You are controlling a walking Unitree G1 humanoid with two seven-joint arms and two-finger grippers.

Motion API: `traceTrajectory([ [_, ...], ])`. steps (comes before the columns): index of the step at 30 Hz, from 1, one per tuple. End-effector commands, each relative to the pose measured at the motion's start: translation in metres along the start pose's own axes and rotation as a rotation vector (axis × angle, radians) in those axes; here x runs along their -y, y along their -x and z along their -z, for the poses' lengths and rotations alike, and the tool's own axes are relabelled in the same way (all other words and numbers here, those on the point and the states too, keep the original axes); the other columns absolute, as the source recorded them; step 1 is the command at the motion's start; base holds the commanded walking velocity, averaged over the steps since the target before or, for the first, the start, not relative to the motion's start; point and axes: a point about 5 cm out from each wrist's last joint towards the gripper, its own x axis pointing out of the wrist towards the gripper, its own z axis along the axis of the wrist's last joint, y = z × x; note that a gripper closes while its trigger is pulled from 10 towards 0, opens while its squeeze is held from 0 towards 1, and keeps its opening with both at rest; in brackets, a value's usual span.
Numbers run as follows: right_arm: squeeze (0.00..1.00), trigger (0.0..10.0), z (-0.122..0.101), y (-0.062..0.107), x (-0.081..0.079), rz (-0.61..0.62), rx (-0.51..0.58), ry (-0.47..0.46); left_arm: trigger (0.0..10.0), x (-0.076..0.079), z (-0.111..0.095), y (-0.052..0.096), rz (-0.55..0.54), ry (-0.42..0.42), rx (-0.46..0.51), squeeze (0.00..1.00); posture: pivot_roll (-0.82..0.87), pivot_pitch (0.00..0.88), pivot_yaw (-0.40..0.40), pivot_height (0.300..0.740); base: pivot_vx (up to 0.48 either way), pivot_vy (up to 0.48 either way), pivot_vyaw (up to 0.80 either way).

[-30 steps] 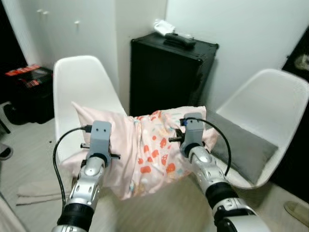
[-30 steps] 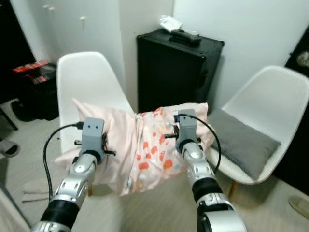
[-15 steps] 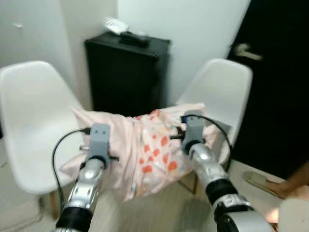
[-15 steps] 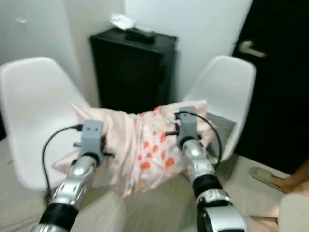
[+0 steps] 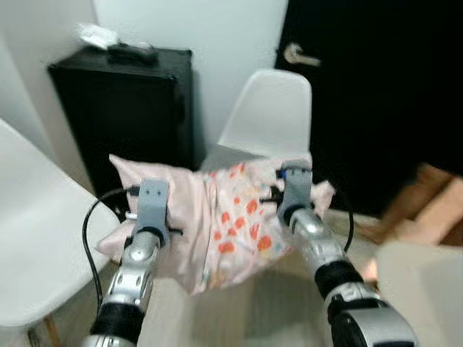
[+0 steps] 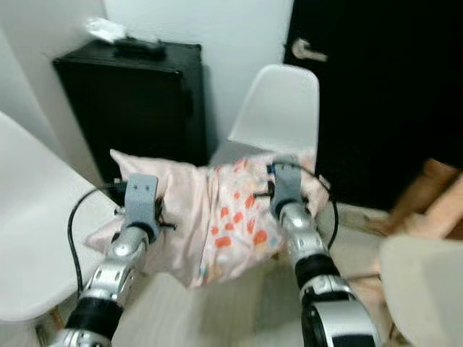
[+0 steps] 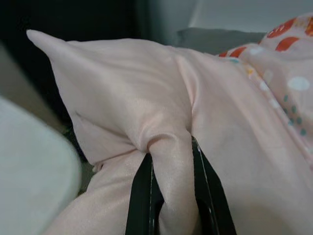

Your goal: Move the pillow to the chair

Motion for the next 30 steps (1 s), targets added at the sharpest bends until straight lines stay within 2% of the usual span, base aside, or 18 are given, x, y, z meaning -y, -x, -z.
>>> traceTrajectory([
  [1, 0.0, 10.0, -0.0095, -0.0028, -0.0083, -0.034, 0.043, 0.004, 10.0, 0.0063, -0.0122, -0.0008, 0.031, -0.006, 0.047, 0.0, 0.04, 0.0, -0.056, 0.74, 0.0, 0.0, -0.8],
  [14, 0.0, 10.0, -0.0089, -0.0031, -0.0069, -0.025, 0.038, -0.005, 10.0, 0.0026, -0.0093, 0.0015, 0.017, -0.008, 0.041, 0.0, 0.04, 0.0, -0.061, 0.74, 0.0, 0.0, -0.8],
  [30, 0.0, 10.0, -0.0046, -0.0009, 0.0009, 0.01, 0.024, -0.009, 10.0, 0.0081, -0.0072, -0.0001, 0.037, -0.008, 0.029, 0.0, 0.02, 0.0, -0.049, 0.74, 0.0, 0.0, -0.8],
])
